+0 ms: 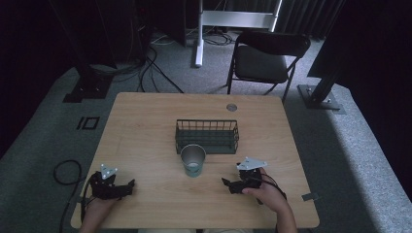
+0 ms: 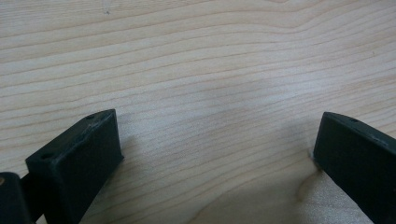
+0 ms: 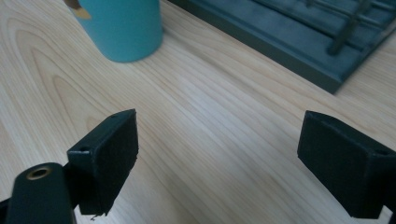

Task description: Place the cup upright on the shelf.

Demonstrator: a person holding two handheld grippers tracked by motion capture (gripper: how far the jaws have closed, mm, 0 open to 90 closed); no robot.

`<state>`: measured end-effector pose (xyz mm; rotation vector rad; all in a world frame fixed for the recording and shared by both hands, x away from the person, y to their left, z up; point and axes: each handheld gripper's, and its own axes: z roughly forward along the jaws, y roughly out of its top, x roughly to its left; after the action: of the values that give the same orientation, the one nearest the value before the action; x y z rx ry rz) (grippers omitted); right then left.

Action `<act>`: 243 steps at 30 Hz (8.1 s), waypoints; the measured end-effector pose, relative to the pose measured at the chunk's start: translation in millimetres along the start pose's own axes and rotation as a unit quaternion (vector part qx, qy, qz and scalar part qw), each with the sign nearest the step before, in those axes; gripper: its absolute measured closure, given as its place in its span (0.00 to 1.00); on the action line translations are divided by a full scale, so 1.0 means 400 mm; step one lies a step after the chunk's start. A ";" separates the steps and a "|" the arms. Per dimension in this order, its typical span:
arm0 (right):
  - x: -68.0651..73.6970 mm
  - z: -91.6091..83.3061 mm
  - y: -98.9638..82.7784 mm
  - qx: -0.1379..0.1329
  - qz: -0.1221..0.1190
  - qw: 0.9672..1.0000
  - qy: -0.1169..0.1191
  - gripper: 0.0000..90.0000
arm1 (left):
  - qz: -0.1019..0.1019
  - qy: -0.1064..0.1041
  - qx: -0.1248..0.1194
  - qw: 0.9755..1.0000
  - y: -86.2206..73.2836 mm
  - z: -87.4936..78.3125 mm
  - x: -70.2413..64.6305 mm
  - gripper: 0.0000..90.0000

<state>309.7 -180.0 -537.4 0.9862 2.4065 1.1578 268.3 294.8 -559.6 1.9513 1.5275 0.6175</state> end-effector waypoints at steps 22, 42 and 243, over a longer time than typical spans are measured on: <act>0.086 0.071 0.101 -0.035 -0.031 0.998 0.049 0.15 | 0.000 0.000 0.000 1.000 0.000 0.000 0.000 0.02; 0.130 0.140 0.159 -0.064 -0.042 0.995 0.066 0.14 | 0.000 0.000 0.000 1.000 0.000 0.000 0.000 0.02; -0.088 -0.048 -0.011 -0.085 0.112 0.978 -0.153 0.13 | -0.001 0.002 0.001 1.000 0.001 0.001 0.000 0.02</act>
<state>323.1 -217.1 -529.8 1.2983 1.9630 1.1630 268.8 294.9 -559.5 1.9501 1.5327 0.6187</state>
